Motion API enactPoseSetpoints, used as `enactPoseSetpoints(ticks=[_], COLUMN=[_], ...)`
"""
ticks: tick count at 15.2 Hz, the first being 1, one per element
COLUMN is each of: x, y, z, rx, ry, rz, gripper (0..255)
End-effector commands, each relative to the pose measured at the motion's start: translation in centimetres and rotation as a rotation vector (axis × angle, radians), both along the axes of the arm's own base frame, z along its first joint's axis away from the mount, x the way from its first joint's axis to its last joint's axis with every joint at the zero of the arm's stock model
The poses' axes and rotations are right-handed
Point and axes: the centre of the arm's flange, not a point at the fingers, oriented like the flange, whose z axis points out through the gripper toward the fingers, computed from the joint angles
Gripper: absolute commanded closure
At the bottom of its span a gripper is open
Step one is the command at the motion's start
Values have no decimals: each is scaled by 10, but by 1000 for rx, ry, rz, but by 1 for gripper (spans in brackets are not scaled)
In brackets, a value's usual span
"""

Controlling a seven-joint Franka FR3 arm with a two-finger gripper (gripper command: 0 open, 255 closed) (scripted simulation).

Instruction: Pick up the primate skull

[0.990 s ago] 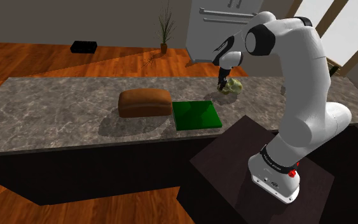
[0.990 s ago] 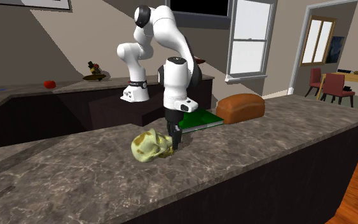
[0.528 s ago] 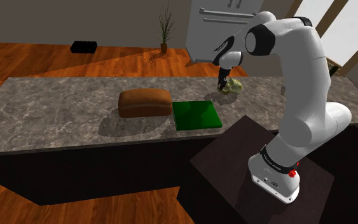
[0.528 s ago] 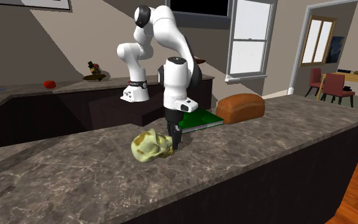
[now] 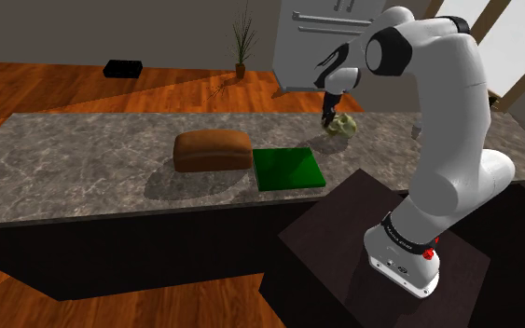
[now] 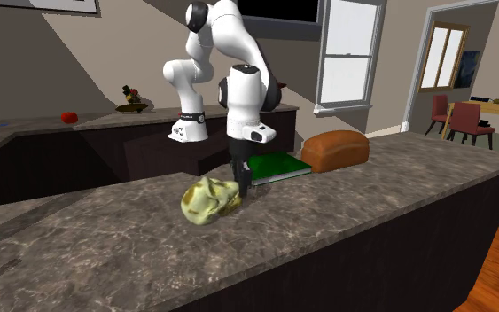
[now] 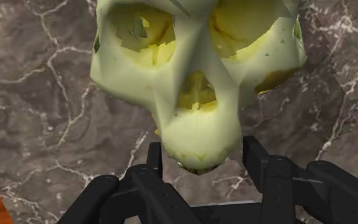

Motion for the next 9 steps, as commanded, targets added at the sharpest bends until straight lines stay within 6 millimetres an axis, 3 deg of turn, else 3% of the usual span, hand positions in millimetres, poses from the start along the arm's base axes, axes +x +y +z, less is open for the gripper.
enactPoseSetpoints(ticks=[1, 7, 9], x=[1, 1, 1], y=[0, 0, 0], z=[10, 42, 43], rx=[0, 0, 0], ry=[0, 0, 0], rz=[0, 0, 0], gripper=[255, 255, 255])
